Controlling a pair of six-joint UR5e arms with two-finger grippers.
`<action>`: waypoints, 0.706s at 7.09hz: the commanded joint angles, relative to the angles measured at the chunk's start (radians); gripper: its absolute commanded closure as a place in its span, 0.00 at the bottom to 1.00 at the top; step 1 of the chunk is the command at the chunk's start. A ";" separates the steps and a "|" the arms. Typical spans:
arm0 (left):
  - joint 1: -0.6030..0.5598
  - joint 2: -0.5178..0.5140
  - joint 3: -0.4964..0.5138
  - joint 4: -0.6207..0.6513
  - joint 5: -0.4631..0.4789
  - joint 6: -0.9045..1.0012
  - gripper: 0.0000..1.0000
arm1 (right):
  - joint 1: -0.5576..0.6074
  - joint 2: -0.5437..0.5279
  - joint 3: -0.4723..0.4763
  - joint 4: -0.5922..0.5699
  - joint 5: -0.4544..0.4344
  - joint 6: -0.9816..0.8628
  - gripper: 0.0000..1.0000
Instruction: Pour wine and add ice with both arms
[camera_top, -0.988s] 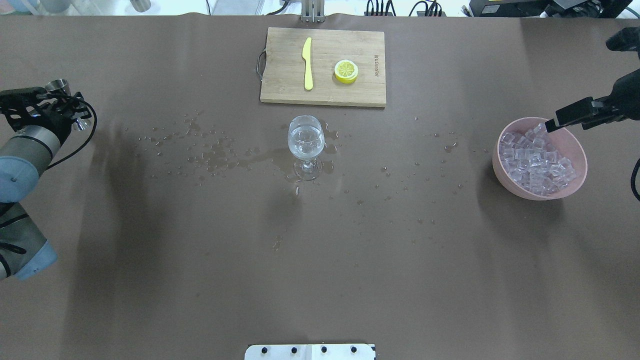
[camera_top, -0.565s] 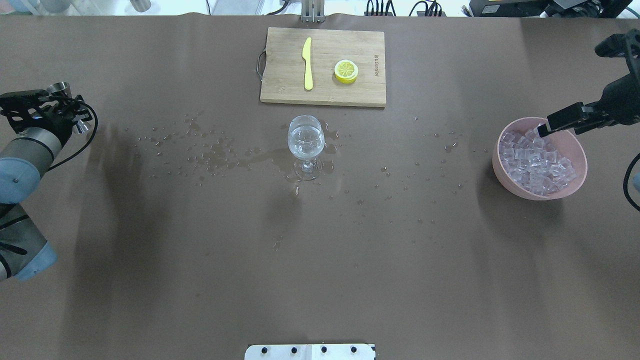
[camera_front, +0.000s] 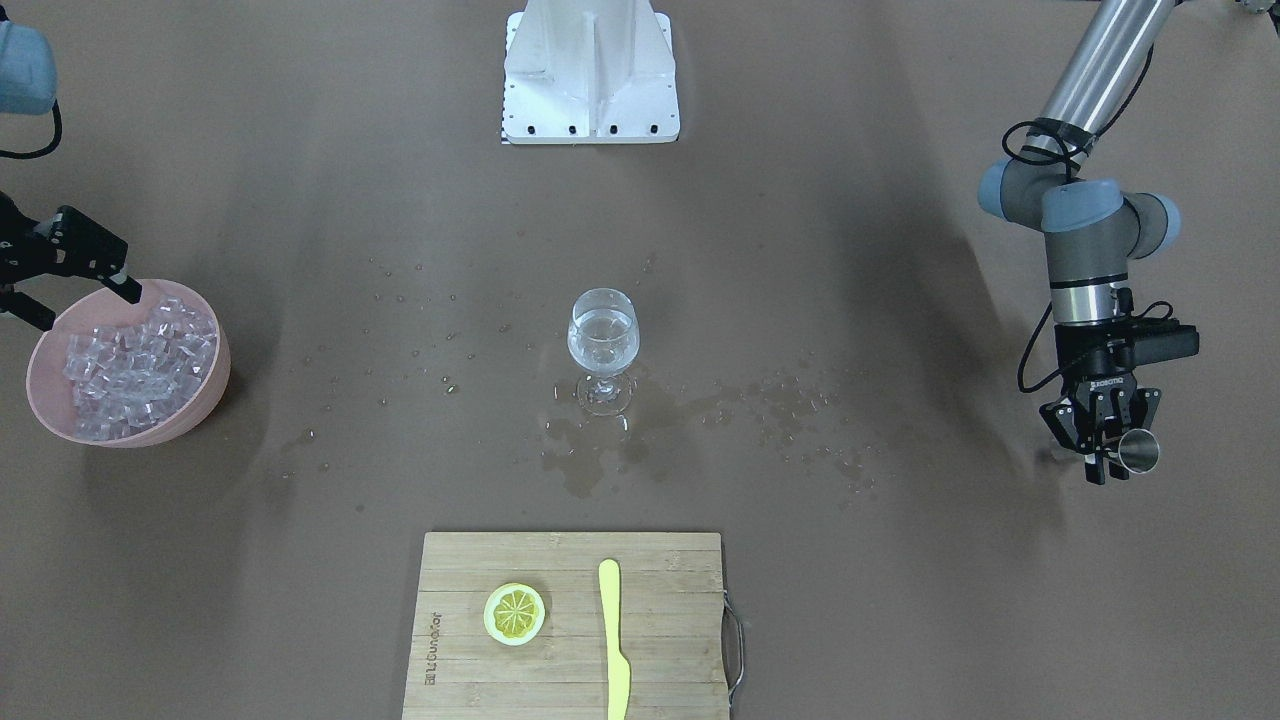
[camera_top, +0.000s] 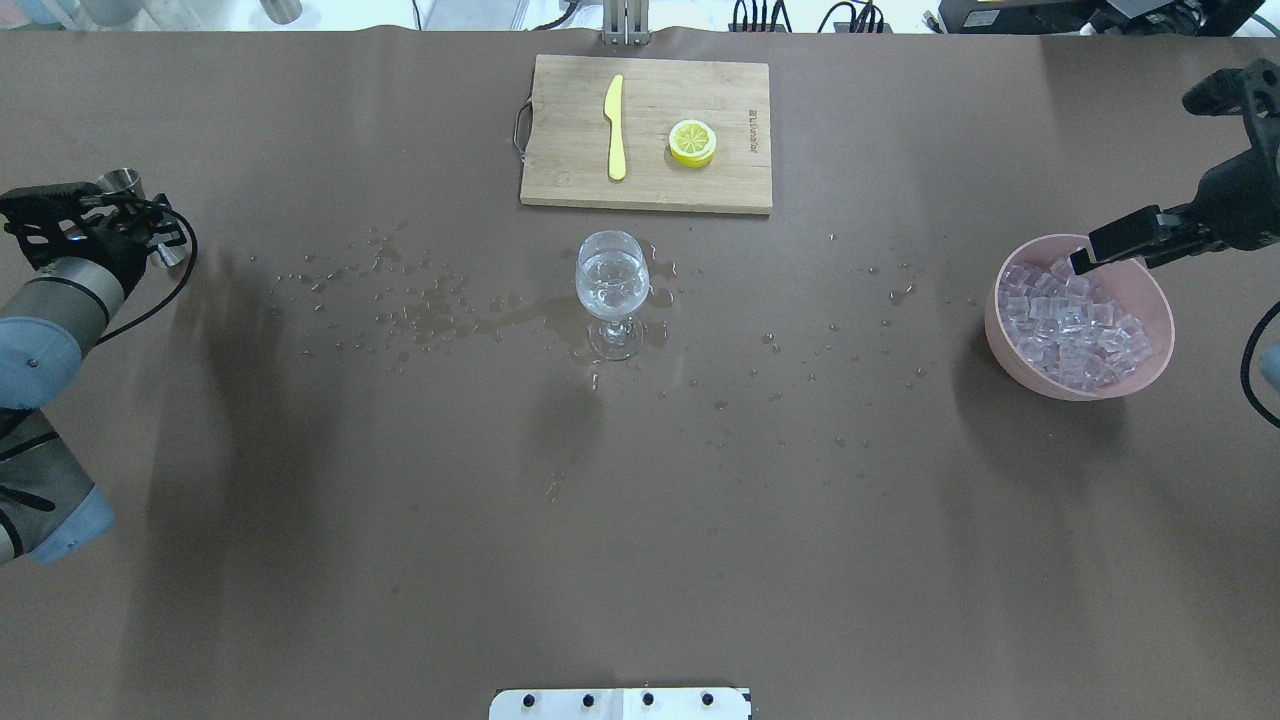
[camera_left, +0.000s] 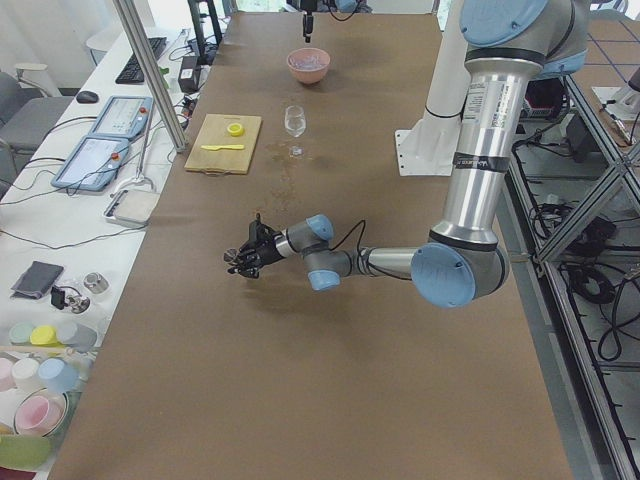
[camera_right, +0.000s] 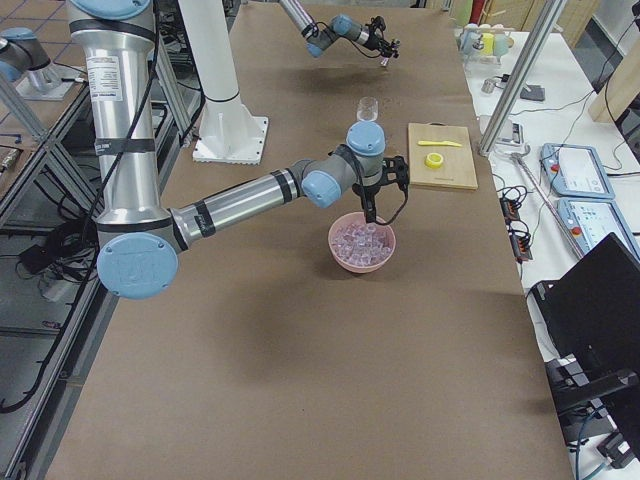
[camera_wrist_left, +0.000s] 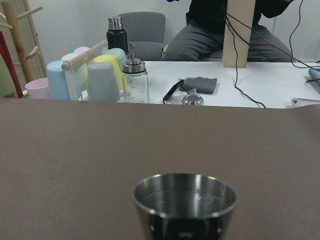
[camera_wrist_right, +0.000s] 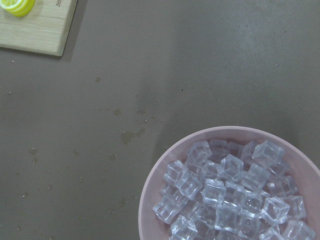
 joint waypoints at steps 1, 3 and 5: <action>0.000 0.001 0.000 -0.001 -0.001 0.002 0.50 | 0.000 0.001 0.001 0.000 0.000 0.003 0.00; 0.000 0.004 -0.007 -0.004 -0.003 0.002 0.44 | -0.003 0.003 0.001 0.000 0.001 0.026 0.00; 0.000 0.014 -0.021 -0.013 -0.026 0.002 0.01 | -0.005 0.003 0.001 0.000 0.001 0.028 0.00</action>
